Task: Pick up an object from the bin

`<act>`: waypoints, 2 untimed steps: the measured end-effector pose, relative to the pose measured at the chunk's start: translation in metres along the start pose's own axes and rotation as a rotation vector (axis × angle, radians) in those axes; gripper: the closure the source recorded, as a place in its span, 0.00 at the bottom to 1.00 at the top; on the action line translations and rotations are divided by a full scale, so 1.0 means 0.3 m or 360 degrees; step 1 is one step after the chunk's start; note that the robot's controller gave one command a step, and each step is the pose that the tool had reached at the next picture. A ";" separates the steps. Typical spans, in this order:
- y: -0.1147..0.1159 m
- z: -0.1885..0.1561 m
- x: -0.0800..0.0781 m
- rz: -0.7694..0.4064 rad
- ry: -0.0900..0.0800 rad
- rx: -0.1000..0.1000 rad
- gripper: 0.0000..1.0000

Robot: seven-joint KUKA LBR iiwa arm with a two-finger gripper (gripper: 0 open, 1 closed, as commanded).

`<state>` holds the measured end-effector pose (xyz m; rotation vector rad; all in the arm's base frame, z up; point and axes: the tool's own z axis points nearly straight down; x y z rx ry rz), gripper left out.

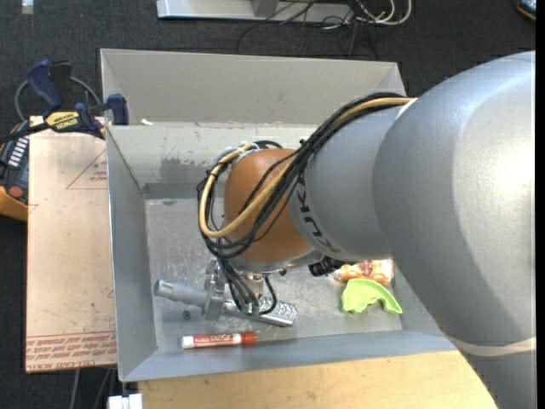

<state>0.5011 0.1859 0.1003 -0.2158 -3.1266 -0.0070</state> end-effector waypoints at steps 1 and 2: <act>0.000 -0.023 0.000 0.0000 -0.0001 -0.0001 1.00; -0.002 -0.053 0.004 0.0001 0.0008 0.0003 1.00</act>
Offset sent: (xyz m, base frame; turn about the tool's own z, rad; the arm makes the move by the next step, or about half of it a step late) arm 0.0000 0.0000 0.0529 0.0000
